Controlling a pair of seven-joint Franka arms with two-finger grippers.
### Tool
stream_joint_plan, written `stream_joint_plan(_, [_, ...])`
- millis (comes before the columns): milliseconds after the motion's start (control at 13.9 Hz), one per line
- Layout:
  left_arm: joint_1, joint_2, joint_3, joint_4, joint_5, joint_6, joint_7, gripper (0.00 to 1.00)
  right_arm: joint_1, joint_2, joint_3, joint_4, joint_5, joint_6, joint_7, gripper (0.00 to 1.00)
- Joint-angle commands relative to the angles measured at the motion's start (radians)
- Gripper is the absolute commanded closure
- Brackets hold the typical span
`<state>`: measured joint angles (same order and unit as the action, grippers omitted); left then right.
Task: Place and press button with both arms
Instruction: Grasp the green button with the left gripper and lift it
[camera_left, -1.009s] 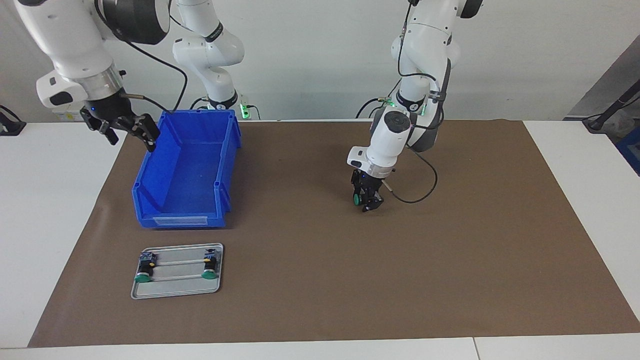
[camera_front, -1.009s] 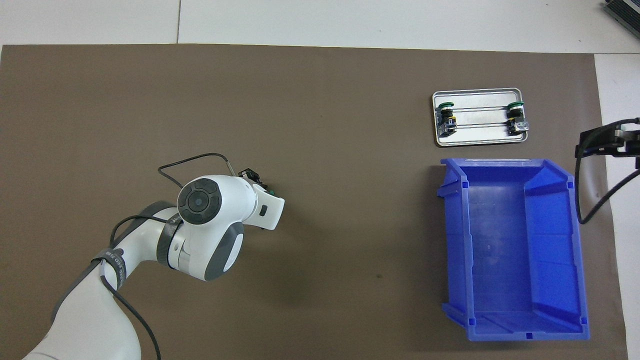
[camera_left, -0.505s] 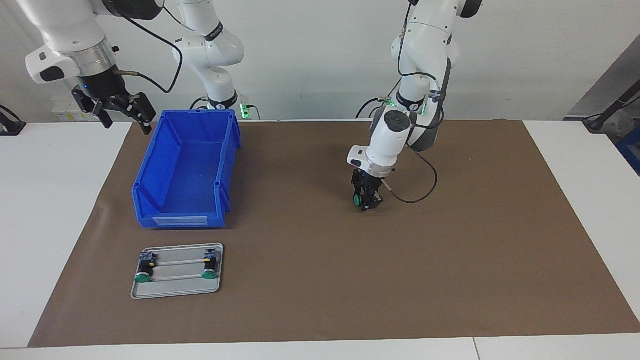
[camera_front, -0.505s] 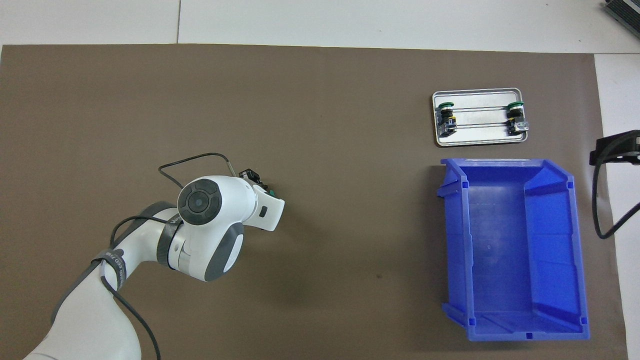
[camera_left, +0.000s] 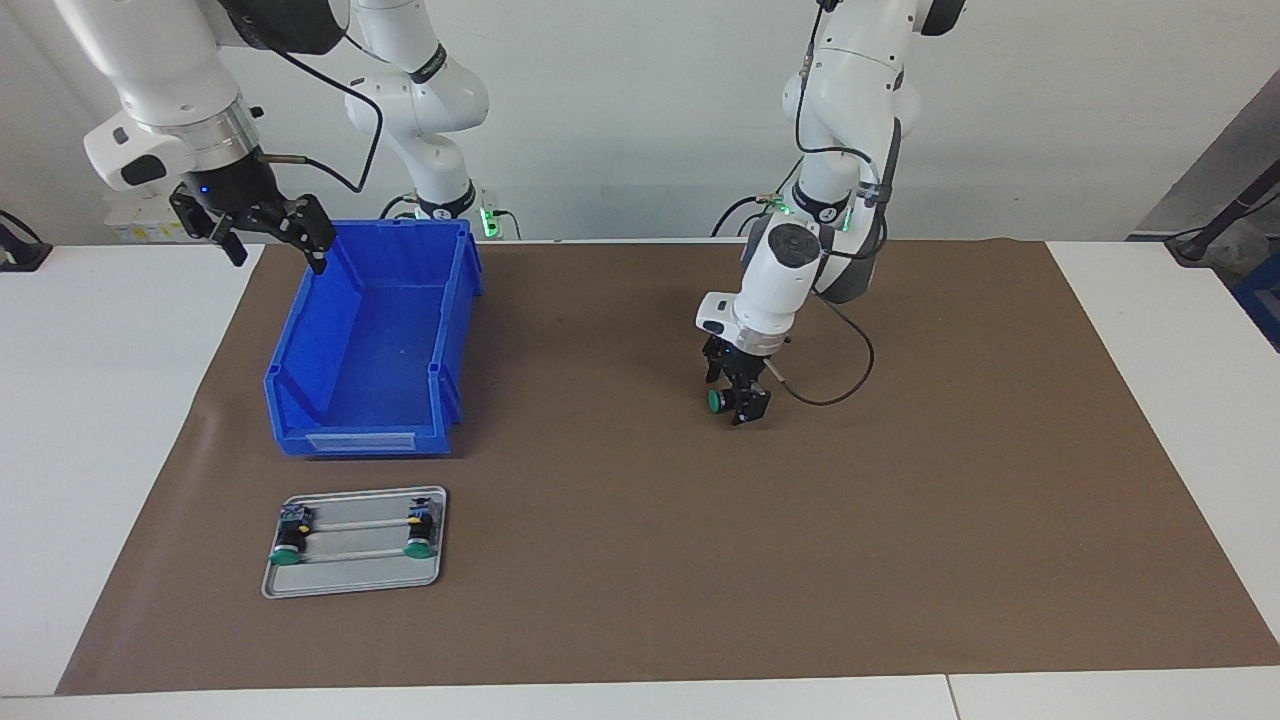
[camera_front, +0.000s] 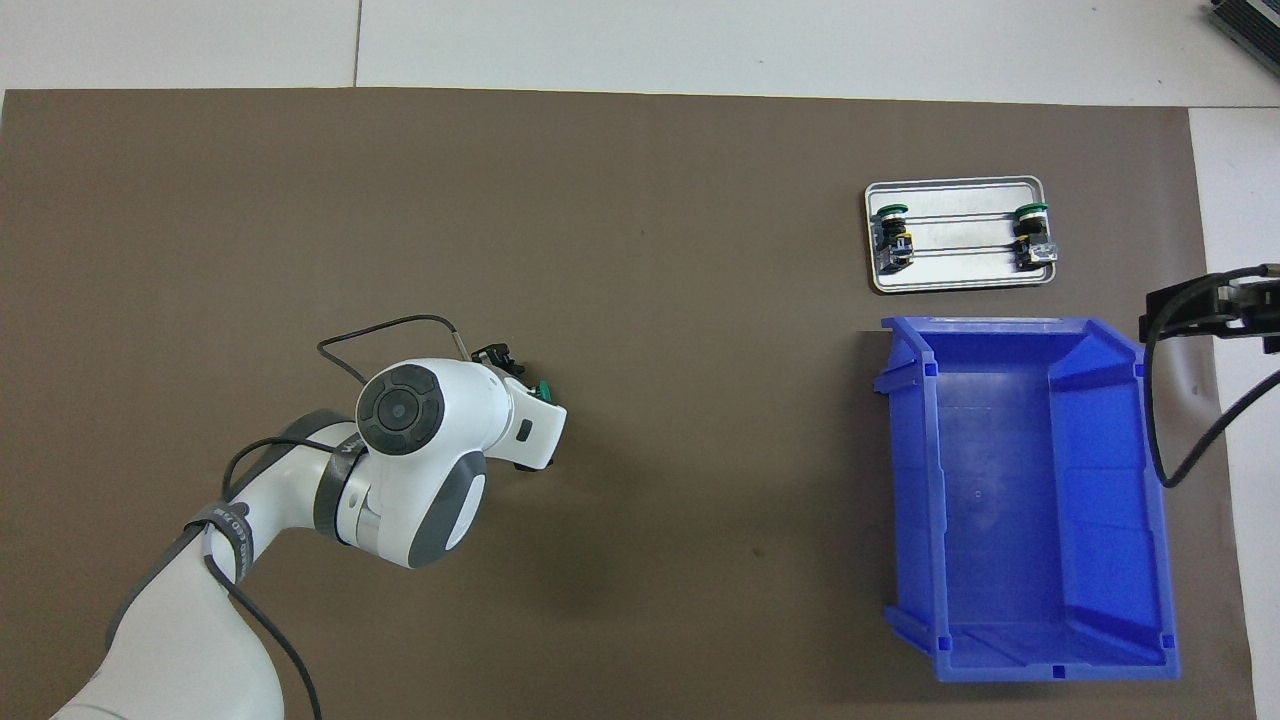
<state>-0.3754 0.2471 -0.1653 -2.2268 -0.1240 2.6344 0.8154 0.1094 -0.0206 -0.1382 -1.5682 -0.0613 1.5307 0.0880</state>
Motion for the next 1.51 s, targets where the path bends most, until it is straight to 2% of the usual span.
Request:
stream_joint_plan(0, [-0.019,-0.015,0.017,-0.047,-0.014,0.01,0.018,0.13,-0.007,-0.019,0.008,-0.032,0.011,-0.01,-0.014,0.01])
stream_joint_plan(144, [-0.019,-0.015,0.018,-0.047,-0.014,0.012,0.021,0.32,-0.007,-0.021,0.008,-0.033,0.011,-0.011,-0.013,0.01])
stream_joint_plan(288, [-0.019,-0.015,0.02,-0.042,-0.014,0.012,0.025,0.68,-0.008,-0.021,0.008,-0.033,0.011,-0.009,-0.013,0.0])
stream_joint_plan(505, [-0.01,-0.008,0.02,-0.015,-0.014,0.01,0.024,1.0,-0.017,-0.021,0.006,-0.03,0.012,-0.009,-0.017,0.0])
stream_joint_plan(1009, [0.052,-0.006,0.012,0.067,-0.016,0.007,0.028,1.0,-0.011,-0.021,0.008,-0.03,0.012,-0.009,-0.019,0.0])
stream_joint_plan(1441, [0.101,-0.009,0.006,0.107,-0.072,0.006,0.05,1.0,-0.01,-0.021,0.008,-0.03,0.012,-0.009,-0.019,0.0])
